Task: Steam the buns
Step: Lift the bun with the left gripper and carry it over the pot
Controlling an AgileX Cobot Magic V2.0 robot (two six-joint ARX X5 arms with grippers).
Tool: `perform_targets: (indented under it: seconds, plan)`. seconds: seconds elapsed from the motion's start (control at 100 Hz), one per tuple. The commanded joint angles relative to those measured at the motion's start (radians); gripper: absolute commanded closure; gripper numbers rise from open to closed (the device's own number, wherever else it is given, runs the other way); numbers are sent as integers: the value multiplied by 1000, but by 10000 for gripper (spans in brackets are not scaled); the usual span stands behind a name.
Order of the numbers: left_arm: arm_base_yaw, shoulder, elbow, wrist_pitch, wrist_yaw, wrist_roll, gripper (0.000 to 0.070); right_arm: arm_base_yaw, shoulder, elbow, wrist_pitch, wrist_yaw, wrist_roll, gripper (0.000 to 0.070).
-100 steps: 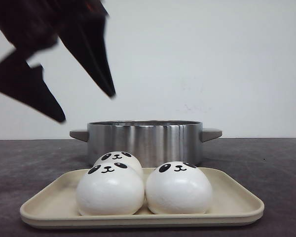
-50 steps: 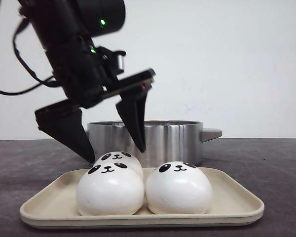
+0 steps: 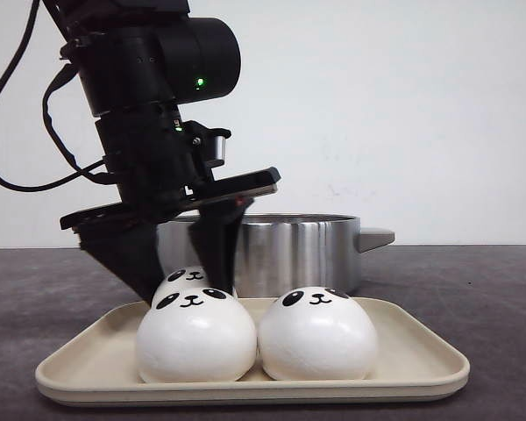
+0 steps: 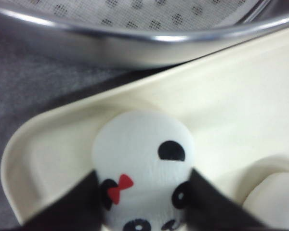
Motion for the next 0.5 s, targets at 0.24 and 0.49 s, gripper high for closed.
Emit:
perform_targets:
  seconds: [0.24, 0.49]
  plan:
    - [-29, -42, 55, -86, -6, 112, 700, 13, 10, 22, 0, 16, 15, 683]
    - [-84, -280, 55, -63, -8, 110, 700, 13, 10, 22, 11, 16, 14, 683]
